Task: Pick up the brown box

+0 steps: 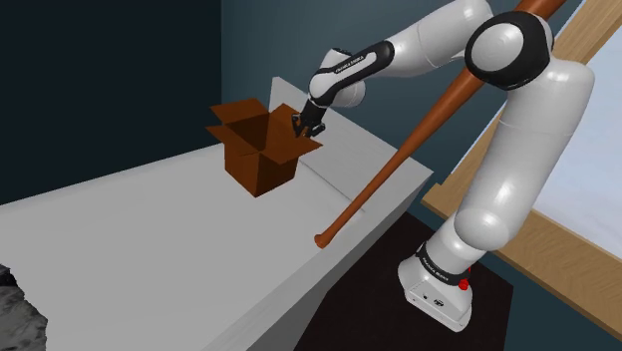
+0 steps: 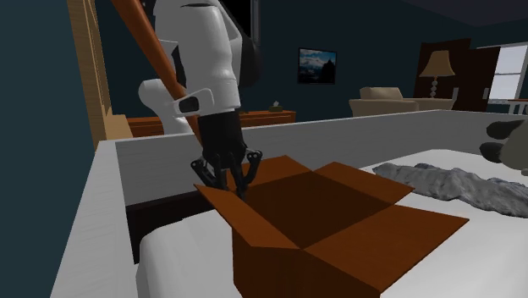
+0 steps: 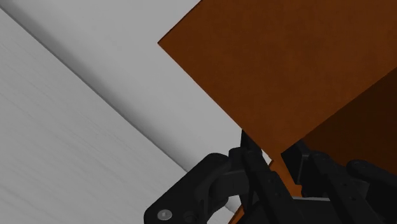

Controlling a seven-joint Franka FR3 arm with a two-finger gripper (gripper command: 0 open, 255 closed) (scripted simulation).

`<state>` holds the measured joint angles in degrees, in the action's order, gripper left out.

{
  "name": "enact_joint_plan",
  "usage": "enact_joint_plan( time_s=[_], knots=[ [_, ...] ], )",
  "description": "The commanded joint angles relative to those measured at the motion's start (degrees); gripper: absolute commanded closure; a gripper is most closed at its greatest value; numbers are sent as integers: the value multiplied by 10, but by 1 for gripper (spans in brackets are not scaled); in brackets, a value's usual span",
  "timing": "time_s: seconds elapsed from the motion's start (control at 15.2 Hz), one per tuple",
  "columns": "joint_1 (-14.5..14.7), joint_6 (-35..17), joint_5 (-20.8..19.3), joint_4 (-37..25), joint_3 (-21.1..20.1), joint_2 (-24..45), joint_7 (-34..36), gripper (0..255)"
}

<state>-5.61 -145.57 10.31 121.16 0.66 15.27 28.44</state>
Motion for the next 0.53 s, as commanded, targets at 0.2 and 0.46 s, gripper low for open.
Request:
enact_joint_plan(
  time_s=[0.2, 0.46],
  knots=[
    [-4, 35, -8, -7, 8, -27, 9, 255],
    [-3, 62, -13, -16, 10, -45, 15, 255]
  ],
)
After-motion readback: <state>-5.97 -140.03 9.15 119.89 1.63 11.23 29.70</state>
